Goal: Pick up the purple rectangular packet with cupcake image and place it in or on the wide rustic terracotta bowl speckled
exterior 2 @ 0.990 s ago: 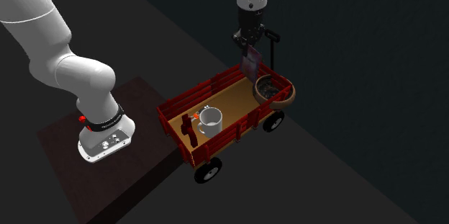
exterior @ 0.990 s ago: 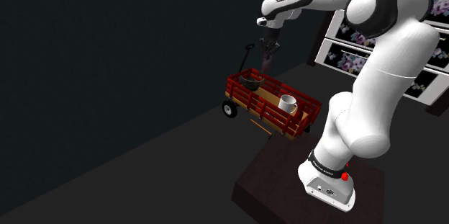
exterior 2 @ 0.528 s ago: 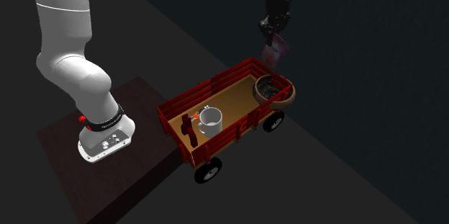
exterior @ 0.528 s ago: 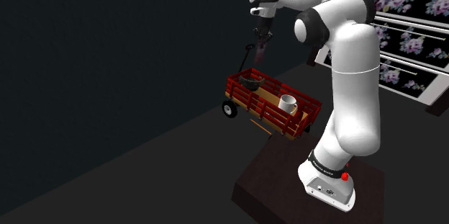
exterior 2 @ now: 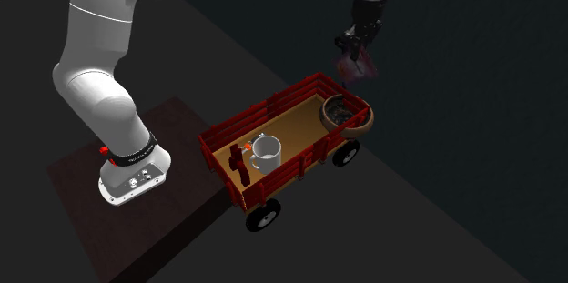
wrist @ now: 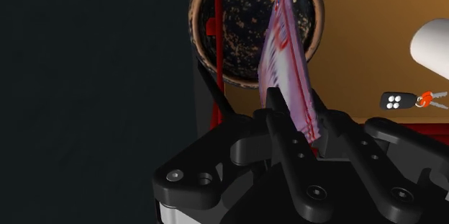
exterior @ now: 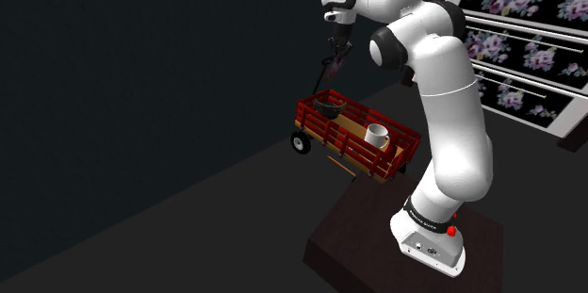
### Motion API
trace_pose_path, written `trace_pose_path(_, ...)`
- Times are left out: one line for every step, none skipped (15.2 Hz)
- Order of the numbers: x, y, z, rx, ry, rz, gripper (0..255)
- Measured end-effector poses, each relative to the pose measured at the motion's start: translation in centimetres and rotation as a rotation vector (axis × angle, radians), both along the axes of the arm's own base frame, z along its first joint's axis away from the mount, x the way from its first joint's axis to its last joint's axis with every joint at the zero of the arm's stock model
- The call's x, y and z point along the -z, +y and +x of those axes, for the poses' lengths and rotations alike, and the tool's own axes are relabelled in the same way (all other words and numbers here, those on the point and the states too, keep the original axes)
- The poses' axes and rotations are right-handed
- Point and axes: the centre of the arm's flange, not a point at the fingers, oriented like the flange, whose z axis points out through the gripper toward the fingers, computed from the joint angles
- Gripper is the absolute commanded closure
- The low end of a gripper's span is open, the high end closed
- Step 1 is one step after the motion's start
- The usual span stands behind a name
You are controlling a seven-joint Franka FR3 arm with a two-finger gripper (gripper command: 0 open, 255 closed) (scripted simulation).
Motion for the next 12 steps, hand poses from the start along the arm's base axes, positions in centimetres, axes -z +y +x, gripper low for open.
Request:
trace_pose_path(0.5, -0.1, 0.1, 0.001, 0.000, 0.000, 255)
trace_pose_path(1.0, -0.2, 0.1, 0.000, 0.000, 0.000, 255)
trace_pose_path(1.6, -0.1, 0.1, -0.001, 0.000, 0.000, 255)
trace_pose_path(2.2, 0.0, 0.1, -0.003, -0.001, 0.001, 255)
trace_pose_path(2.9, 0.1, 0.2, -0.005, -0.002, 0.001, 255)
trace_pose_path(3.4, 0.1, 0.4, -0.005, -0.002, 0.002, 255)
trace_pose_path(4.0, 0.2, 0.3, -0.006, -0.002, 0.002, 255)
trace_pose_path(4.3, 0.2, 0.2, -0.004, -0.004, 0.000, 255)
trace_pose_path(4.8, 0.2, 0.3, -0.003, -0.005, -0.001, 255)
trace_pose_path(5.3, 0.2, 0.3, -0.004, -0.004, -0.001, 255)
trace_pose_path(5.8, 0.2, 0.2, -0.004, -0.004, 0.000, 255)
trace_pose_path(6.4, 0.2, 0.2, -0.004, -0.005, -0.001, 255)
